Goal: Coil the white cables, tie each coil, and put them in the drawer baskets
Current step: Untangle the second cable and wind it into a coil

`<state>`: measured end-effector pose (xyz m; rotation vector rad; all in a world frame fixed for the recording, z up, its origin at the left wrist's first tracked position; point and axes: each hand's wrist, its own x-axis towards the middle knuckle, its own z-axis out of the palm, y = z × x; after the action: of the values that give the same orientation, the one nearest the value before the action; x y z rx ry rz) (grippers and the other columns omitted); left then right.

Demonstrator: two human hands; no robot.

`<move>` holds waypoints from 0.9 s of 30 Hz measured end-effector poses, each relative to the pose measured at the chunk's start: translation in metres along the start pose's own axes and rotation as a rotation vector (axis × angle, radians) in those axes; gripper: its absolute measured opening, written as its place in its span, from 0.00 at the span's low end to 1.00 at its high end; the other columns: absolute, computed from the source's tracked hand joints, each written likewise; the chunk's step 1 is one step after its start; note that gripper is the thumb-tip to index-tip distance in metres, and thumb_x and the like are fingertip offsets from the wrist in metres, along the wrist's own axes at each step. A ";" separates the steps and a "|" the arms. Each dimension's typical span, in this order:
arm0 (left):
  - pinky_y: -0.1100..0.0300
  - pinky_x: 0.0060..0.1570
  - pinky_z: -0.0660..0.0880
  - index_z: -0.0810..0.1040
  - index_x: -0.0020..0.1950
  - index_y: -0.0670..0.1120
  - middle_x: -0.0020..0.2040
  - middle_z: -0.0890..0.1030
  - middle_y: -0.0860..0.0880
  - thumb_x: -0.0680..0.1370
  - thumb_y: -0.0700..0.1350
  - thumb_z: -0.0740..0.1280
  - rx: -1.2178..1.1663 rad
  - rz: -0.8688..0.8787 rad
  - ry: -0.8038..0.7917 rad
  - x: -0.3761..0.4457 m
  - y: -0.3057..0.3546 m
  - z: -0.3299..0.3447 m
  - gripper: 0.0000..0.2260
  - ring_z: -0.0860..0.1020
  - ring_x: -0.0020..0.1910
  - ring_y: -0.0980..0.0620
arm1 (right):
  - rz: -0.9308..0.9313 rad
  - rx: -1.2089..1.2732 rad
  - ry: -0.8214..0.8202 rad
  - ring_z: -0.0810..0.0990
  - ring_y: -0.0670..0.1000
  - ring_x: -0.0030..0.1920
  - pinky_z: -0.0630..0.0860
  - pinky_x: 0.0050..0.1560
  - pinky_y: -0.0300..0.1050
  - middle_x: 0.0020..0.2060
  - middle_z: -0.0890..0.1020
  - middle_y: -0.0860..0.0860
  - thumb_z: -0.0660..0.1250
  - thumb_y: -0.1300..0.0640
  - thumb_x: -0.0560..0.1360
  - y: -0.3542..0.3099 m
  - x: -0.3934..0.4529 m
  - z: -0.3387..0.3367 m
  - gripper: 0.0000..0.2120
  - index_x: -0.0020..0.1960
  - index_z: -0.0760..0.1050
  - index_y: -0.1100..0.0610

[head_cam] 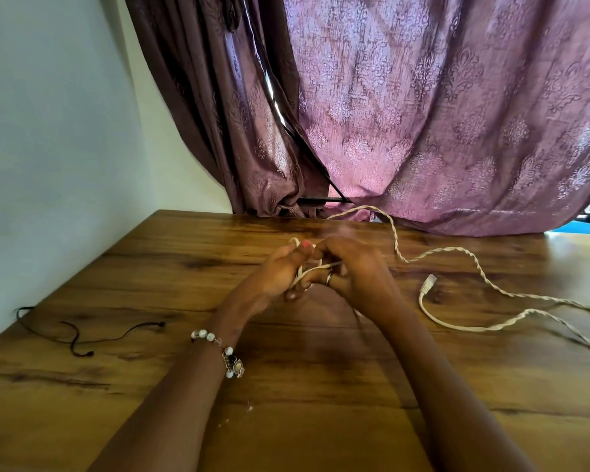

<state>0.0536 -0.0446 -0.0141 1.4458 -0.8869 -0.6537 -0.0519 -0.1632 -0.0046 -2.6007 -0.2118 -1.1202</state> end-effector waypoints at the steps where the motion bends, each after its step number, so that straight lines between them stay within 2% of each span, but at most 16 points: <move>1: 0.69 0.18 0.58 0.72 0.40 0.43 0.21 0.67 0.50 0.82 0.55 0.52 0.008 -0.021 -0.049 -0.002 0.002 0.001 0.21 0.61 0.17 0.56 | 0.002 0.003 0.016 0.76 0.48 0.34 0.74 0.34 0.48 0.35 0.79 0.49 0.72 0.44 0.67 0.002 0.000 -0.003 0.18 0.43 0.77 0.59; 3: 0.71 0.19 0.54 0.71 0.36 0.43 0.21 0.63 0.51 0.81 0.58 0.51 -0.029 -0.067 -0.156 -0.003 0.002 0.000 0.23 0.58 0.16 0.58 | -0.026 -0.013 0.012 0.76 0.49 0.34 0.74 0.34 0.48 0.35 0.79 0.49 0.68 0.42 0.68 0.006 -0.001 -0.008 0.20 0.44 0.77 0.60; 7: 0.73 0.21 0.51 0.71 0.42 0.43 0.20 0.60 0.50 0.74 0.63 0.55 -0.191 -0.132 -0.275 -0.002 0.000 -0.003 0.23 0.54 0.15 0.59 | -0.051 -0.120 -0.005 0.76 0.51 0.36 0.73 0.39 0.50 0.37 0.79 0.50 0.66 0.45 0.73 0.019 -0.002 -0.012 0.16 0.44 0.76 0.60; 11: 0.73 0.20 0.48 0.68 0.38 0.42 0.20 0.59 0.52 0.73 0.59 0.59 -0.226 -0.136 -0.276 -0.003 0.002 -0.003 0.19 0.53 0.15 0.61 | -0.015 -0.253 0.046 0.78 0.51 0.39 0.72 0.46 0.59 0.40 0.80 0.46 0.66 0.52 0.74 0.027 -0.007 -0.008 0.07 0.46 0.75 0.56; 16: 0.72 0.22 0.46 0.66 0.35 0.43 0.18 0.59 0.51 0.77 0.52 0.60 -0.299 -0.105 -0.193 -0.003 0.002 -0.007 0.16 0.53 0.14 0.60 | 0.077 -0.170 -0.038 0.76 0.50 0.39 0.72 0.47 0.63 0.39 0.73 0.40 0.61 0.52 0.77 0.037 -0.010 -0.001 0.03 0.47 0.71 0.51; 18: 0.71 0.22 0.47 0.66 0.35 0.43 0.18 0.59 0.52 0.78 0.52 0.59 -0.368 -0.075 -0.149 -0.002 0.002 -0.012 0.16 0.53 0.13 0.59 | 0.132 -0.104 -0.084 0.76 0.51 0.39 0.74 0.46 0.60 0.39 0.75 0.42 0.59 0.49 0.77 0.044 -0.013 0.000 0.05 0.50 0.70 0.49; 20: 0.69 0.22 0.46 0.67 0.36 0.45 0.17 0.60 0.53 0.78 0.54 0.58 -0.484 -0.049 -0.123 -0.002 0.002 -0.018 0.16 0.54 0.13 0.59 | 0.174 -0.025 -0.156 0.77 0.50 0.38 0.75 0.44 0.51 0.38 0.78 0.45 0.62 0.48 0.76 0.047 -0.017 -0.003 0.12 0.56 0.72 0.54; 22: 0.68 0.18 0.49 0.67 0.37 0.46 0.17 0.61 0.54 0.79 0.56 0.55 -0.615 -0.022 -0.123 0.000 0.004 -0.024 0.17 0.56 0.12 0.60 | 0.225 0.027 -0.286 0.78 0.49 0.38 0.74 0.42 0.44 0.38 0.81 0.48 0.67 0.49 0.75 0.044 -0.020 -0.004 0.19 0.61 0.72 0.59; 24: 0.67 0.16 0.51 0.66 0.37 0.46 0.17 0.62 0.54 0.80 0.56 0.52 -0.719 0.022 -0.081 0.003 0.004 -0.029 0.18 0.57 0.13 0.60 | 0.230 0.009 -0.414 0.81 0.48 0.39 0.75 0.42 0.42 0.39 0.84 0.50 0.69 0.45 0.74 0.037 -0.021 -0.001 0.23 0.63 0.73 0.57; 27: 0.68 0.14 0.53 0.66 0.37 0.47 0.18 0.62 0.54 0.82 0.57 0.51 -0.825 0.071 0.034 0.006 0.004 -0.036 0.19 0.57 0.13 0.60 | 0.194 0.056 -0.438 0.81 0.46 0.35 0.77 0.39 0.42 0.37 0.82 0.47 0.72 0.51 0.73 0.027 -0.017 0.008 0.15 0.55 0.78 0.58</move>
<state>0.0862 -0.0296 -0.0063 0.6777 -0.5308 -0.8111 -0.0511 -0.1862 -0.0279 -2.7132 -0.0789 -0.4648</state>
